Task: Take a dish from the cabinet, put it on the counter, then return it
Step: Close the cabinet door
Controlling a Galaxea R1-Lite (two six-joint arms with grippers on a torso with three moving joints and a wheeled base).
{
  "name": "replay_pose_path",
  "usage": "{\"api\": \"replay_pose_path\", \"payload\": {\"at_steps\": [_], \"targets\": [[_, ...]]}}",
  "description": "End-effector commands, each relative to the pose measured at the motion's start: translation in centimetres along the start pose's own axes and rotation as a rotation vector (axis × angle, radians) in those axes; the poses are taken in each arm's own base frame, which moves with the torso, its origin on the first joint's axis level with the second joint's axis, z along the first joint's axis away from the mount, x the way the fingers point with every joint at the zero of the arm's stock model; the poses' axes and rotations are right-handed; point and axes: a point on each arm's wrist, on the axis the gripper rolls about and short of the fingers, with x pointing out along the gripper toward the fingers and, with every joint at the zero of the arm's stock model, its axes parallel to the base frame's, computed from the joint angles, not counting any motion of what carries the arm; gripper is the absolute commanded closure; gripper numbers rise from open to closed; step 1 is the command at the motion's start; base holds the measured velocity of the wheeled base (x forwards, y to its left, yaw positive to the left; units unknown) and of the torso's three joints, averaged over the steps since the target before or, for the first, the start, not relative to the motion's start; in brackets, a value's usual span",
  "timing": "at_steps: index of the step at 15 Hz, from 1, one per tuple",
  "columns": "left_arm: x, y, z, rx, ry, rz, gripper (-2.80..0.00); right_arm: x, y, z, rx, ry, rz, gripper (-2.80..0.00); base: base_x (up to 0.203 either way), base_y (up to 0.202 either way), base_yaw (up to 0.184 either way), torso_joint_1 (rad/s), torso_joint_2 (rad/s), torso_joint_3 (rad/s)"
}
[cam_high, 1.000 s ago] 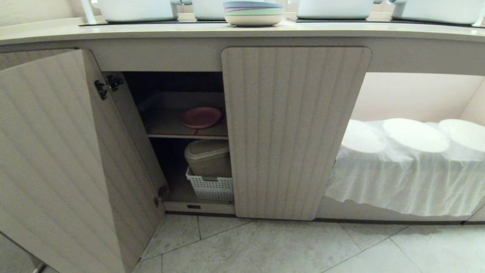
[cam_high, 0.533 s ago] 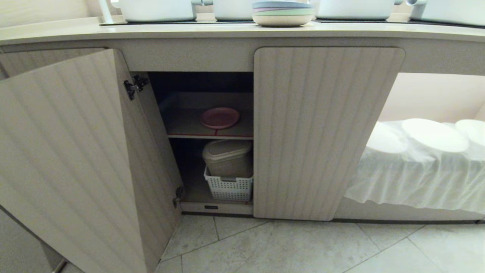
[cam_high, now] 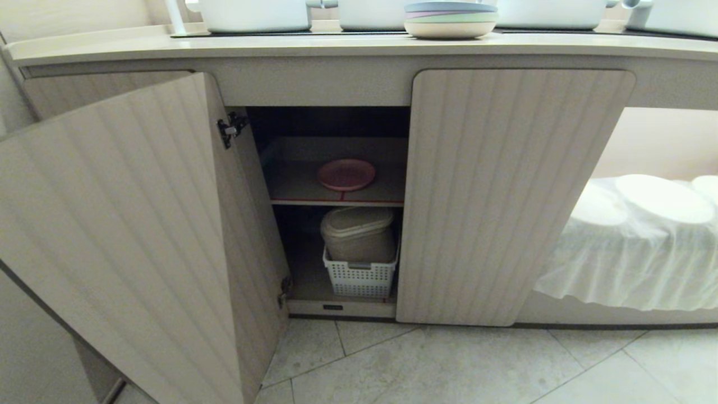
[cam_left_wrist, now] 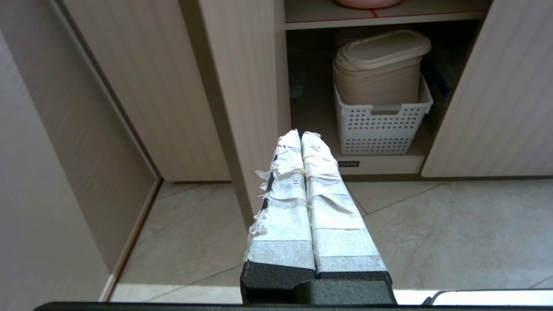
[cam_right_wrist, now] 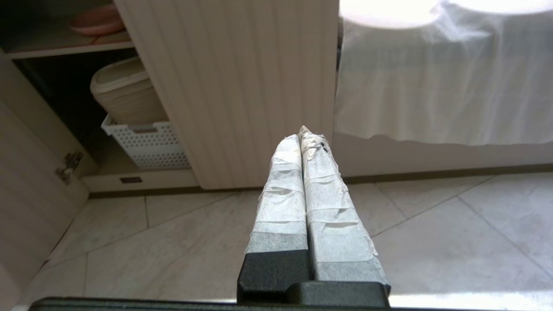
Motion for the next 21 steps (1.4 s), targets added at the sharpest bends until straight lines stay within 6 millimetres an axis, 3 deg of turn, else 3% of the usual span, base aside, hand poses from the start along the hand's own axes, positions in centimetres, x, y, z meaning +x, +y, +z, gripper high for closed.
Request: {"api": "replay_pose_path", "payload": {"at_steps": [1, 21], "targets": [[0.00, 0.00, -0.01, 0.003, 0.001, 0.000, 0.00, 0.00, 0.00, -0.01, 0.001, 0.001, -0.001, 0.00, 0.000, 0.000, 0.000, 0.000, 0.00, 0.000], [-0.01, -0.02, -0.03, 0.017, 0.001, -0.009, 0.00, 0.00, 0.00, 0.01, 0.001, -0.001, -0.001, 0.00, 0.000, 0.000, 0.000, 0.000, 0.00, 0.000]]}}
